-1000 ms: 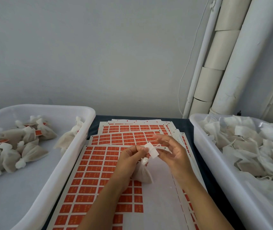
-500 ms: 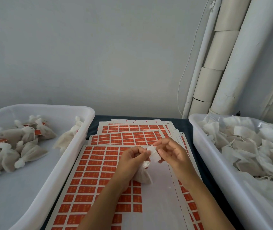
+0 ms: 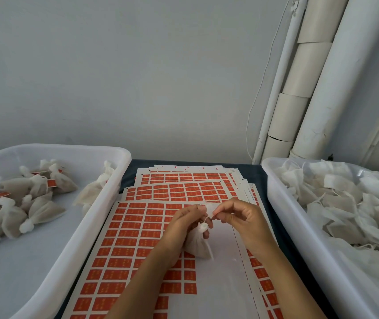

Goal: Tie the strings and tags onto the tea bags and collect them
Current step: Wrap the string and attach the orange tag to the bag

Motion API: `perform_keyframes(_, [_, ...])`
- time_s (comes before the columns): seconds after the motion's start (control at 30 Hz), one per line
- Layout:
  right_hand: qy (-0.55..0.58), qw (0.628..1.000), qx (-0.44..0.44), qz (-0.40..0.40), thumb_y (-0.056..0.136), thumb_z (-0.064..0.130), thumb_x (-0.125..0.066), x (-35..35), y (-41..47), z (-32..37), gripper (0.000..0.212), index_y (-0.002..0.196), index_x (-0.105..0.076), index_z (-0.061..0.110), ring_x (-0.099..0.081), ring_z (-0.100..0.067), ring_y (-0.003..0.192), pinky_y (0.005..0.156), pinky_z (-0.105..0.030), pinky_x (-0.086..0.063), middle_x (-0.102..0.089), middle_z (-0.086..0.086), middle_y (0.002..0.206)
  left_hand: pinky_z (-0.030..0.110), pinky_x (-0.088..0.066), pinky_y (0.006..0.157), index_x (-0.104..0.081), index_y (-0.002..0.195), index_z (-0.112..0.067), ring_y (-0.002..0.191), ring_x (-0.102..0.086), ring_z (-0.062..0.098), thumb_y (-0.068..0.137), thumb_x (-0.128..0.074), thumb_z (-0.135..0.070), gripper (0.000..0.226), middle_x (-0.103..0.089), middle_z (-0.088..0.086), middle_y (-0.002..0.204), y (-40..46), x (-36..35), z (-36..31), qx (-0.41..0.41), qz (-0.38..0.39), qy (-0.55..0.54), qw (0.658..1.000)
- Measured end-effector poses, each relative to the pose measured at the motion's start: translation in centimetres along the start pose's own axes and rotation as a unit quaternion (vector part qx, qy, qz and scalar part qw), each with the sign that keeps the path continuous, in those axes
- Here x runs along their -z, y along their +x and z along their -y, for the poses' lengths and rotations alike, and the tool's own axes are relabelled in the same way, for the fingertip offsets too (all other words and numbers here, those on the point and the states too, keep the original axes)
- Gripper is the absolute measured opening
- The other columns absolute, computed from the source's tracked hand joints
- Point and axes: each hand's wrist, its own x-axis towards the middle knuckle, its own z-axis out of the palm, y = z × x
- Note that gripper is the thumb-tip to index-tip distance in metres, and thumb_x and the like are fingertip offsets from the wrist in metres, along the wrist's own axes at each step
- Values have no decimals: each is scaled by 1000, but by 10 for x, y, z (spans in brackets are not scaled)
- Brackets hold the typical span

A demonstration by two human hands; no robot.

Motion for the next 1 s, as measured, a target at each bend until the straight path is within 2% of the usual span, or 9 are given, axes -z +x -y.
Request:
perform_keyframes(0.07, [3, 1000, 0, -6, 83, 11, -66, 0, 0, 1, 14, 81, -68, 25, -61, 2, 96, 77, -8, -48, -68, 20, 92, 17, -51, 62, -64, 80, -10, 62, -60, 11, 95, -47, -29, 29, -65, 1, 70, 0, 0, 0, -1, 5, 6, 1000])
perform_keyframes(0.17, [16, 1000, -8, -7, 82, 12, -67, 1, 1, 1, 13, 82, -67, 25, -61, -1, 95, 76, -12, -50, -68, 20, 93, 20, -51, 62, -64, 78, -10, 63, -59, 11, 92, -53, -15, 19, -64, 1, 69, 0, -1, -2, -4, -10, -4, 1000])
perform_keyframes(0.27, [12, 1000, -16, -3, 82, 13, -67, 0, 1, 1, 12, 84, -66, 25, -64, -6, 89, 75, -17, -53, -68, 19, 90, 27, -49, 71, -66, 76, -12, 71, -57, 14, 91, -57, -15, 18, -64, 1, 71, 0, -4, -3, -6, -37, 14, 999])
perform_keyframes(0.37, [10, 1000, -11, -2, 83, 16, -66, -1, 1, 1, 8, 85, -65, 24, -64, -8, 88, 76, -20, -54, -68, 19, 91, 31, -47, 74, -65, 75, -11, 76, -55, 18, 90, -58, -14, 17, -62, 2, 73, -1, -5, -4, 1, -41, 20, 999])
perform_keyframes(0.5, [7, 1000, 11, -13, 85, 16, -64, -8, 0, 0, 6, 85, -66, 21, -64, -12, 91, 77, -26, -55, -68, 13, 93, 26, -48, 68, -63, 72, -9, 72, -54, 17, 88, -58, -11, 17, -59, 4, 71, -1, -5, -4, 2, -31, 24, 999])
perform_keyframes(0.63, [-1, 999, 18, -42, 84, 16, -65, -15, -2, 1, 9, 83, -64, 25, -66, -10, 85, 69, -22, -56, -68, 13, 90, 29, -45, 71, -60, 65, -12, 72, -52, 16, 89, -55, -9, 25, -57, 4, 68, -1, -5, -4, -1, -15, 21, 1000])
perform_keyframes(0.77, [-16, 998, 23, -62, 84, 17, -65, -19, -3, 2, 10, 83, -64, 26, -67, -9, 80, 66, -21, -56, -69, 8, 87, 33, -43, 75, -60, 66, -10, 74, -51, 19, 90, -52, -6, 25, -56, 7, 69, 0, -4, -3, -7, -5, 13, 1000])
perform_keyframes(0.9, [-40, 997, 26, -60, 84, 16, -65, -22, -4, 3, 16, 80, -62, 31, -66, -7, 77, 64, -16, -54, -68, 9, 84, 26, -45, 76, -63, 71, -9, 76, -55, 14, 90, -50, -5, 24, -60, 4, 72, 1, -3, -2, -18, 1, 27, 999])
perform_keyframes(1.0, [-62, 996, 35, -62, 83, 15, -67, -21, -4, 4, 18, 78, -62, 32, -66, -3, 76, 64, -12, -52, -68, 12, 82, 18, -45, 69, -64, 73, -11, 74, -56, 9, 91, -48, -5, 25, -62, 1, 72, 2, -2, 0, -24, 9, 39, 999])
